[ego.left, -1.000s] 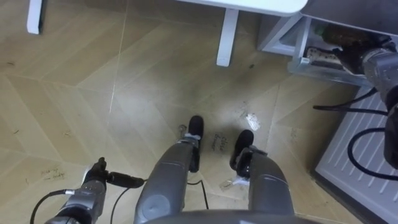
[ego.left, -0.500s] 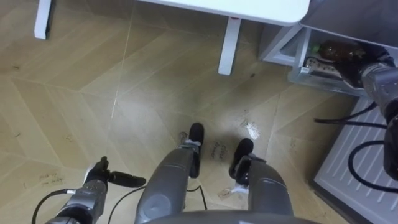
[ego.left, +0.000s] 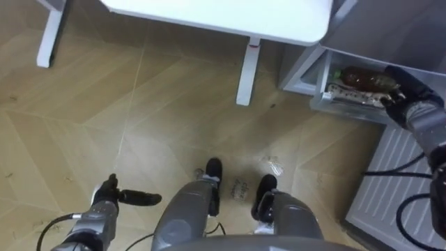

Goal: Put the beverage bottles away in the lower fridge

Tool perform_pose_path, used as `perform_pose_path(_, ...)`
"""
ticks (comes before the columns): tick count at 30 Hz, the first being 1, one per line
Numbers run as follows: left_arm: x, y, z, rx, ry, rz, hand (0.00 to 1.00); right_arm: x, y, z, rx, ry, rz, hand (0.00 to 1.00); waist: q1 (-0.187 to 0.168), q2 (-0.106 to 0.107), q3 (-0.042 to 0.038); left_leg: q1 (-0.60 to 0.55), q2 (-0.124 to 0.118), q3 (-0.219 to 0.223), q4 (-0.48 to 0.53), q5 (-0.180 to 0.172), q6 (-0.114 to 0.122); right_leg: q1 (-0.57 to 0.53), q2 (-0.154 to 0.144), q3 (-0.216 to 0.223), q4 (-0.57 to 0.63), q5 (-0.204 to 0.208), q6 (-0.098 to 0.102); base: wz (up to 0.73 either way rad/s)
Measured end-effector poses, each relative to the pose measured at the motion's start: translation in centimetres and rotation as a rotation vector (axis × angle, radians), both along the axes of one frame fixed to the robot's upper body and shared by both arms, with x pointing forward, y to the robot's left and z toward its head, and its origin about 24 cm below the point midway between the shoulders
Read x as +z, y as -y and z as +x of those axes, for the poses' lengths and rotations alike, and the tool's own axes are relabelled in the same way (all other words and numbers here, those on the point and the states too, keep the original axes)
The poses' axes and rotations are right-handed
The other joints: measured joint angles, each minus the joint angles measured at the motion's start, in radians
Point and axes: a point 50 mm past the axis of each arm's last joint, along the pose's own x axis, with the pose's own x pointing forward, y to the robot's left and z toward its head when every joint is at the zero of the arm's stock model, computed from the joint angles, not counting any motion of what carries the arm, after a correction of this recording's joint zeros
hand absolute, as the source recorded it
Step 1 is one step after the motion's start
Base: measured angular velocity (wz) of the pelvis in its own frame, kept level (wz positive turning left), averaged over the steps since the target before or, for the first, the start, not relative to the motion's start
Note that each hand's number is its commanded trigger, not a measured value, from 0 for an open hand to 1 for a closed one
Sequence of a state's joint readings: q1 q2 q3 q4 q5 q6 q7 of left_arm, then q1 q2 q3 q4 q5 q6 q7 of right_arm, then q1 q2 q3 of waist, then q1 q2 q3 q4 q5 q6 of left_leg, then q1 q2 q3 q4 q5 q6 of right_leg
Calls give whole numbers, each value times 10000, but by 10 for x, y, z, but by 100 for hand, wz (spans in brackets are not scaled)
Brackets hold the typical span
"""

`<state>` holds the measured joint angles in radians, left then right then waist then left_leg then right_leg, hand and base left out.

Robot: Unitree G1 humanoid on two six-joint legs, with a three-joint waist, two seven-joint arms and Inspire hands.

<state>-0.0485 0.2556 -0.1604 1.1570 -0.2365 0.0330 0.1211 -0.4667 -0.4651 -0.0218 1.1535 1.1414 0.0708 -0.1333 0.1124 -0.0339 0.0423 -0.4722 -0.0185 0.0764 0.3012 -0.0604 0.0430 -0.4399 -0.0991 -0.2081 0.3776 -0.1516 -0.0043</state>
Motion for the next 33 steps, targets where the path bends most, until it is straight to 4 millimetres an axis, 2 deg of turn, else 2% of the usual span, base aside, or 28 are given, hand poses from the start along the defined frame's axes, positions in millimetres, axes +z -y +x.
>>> perform_pose_path(1,0,0,-1,46,-42,3,0,-3,-1,-3,187,-216,-482,0,-52,5,-27,137,65,57,23,-63,-11,175,69,41,-125,62,-14,-22)
perform_pose_path(2,-1,-1,-3,113,-63,-15,0,-6,-2,-6,300,-359,-719,0,-84,23,-102,152,97,52,62,-108,-22,248,123,37,-206,93,-19,-13)
perform_pose_path(3,-1,-1,-5,165,-107,-28,0,-14,-5,-15,456,-687,-1057,0,-135,24,-257,243,137,43,70,-138,-41,413,171,-9,-370,150,-31,0)
perform_pose_path(7,-5,-2,-21,530,-312,-122,0,-49,-22,-49,985,-2285,-1653,0,-320,86,-372,965,223,34,-42,-260,-103,1260,310,-9,-795,165,-36,-4)
perform_pose_path(9,-7,-1,-24,602,-421,-166,0,-59,-23,-63,974,-2951,-1837,0,-337,163,-403,1055,240,55,-101,-252,-112,1352,346,45,-870,205,-43,-6)
perform_pose_path(12,-8,0,-30,937,-486,-290,0,-62,-20,-70,533,-3460,-2099,0,-376,300,-394,1020,254,112,-90,-249,-113,1248,353,125,-797,220,-47,-9)
perform_pose_path(14,-8,0,-30,1019,-475,-310,0,-63,-19,-73,277,-3675,-2200,0,-471,311,-381,874,235,90,-75,-249,-114,1073,316,117,-617,151,-61,5)
perform_pose_path(17,-8,1,-29,939,-468,-262,0,-66,-26,-72,-11,-3858,-2178,0,-545,302,-320,507,223,40,275,-293,-125,666,256,134,-160,19,-94,6)
perform_pose_path(20,-7,5,-18,870,-179,-303,0,-64,-32,-65,-451,-3667,-1768,0,-555,338,-241,-396,244,-11,1089,-517,-121,-203,170,118,671,-253,-145,5)
perform_pose_path(22,-6,6,-15,1021,37,-350,0,-62,-35,-59,-1526,-3288,-678,0,-480,323,-157,-1130,223,-33,1816,-795,-103,-981,63,165,1555,-607,-154,2)
perform_pose_path(25,-6,3,-16,1120,37,-174,0,-58,-36,-52,-2700,-2589,754,0,-473,297,-97,-2197,199,-183,2883,-1125,-123,-1987,-48,163,2655,-1057,-188,12)
perform_pose_path(30,-8,-1,-24,1280,-368,193,0,-54,-35,-45,-4107,-1479,2701,0,-245,257,-69,-3556,218,-275,4328,-1615,-202,-3353,-46,437,4160,-1636,-256,5)
perform_pose_path(33,-8,-3,-27,1354,-592,250,0,-48,-34,-36,-4350,-769,3388,0,-210,250,-65,-4218,209,-355,4917,-1729,-232,-3999,-74,469,4799,-1830,-351,9)
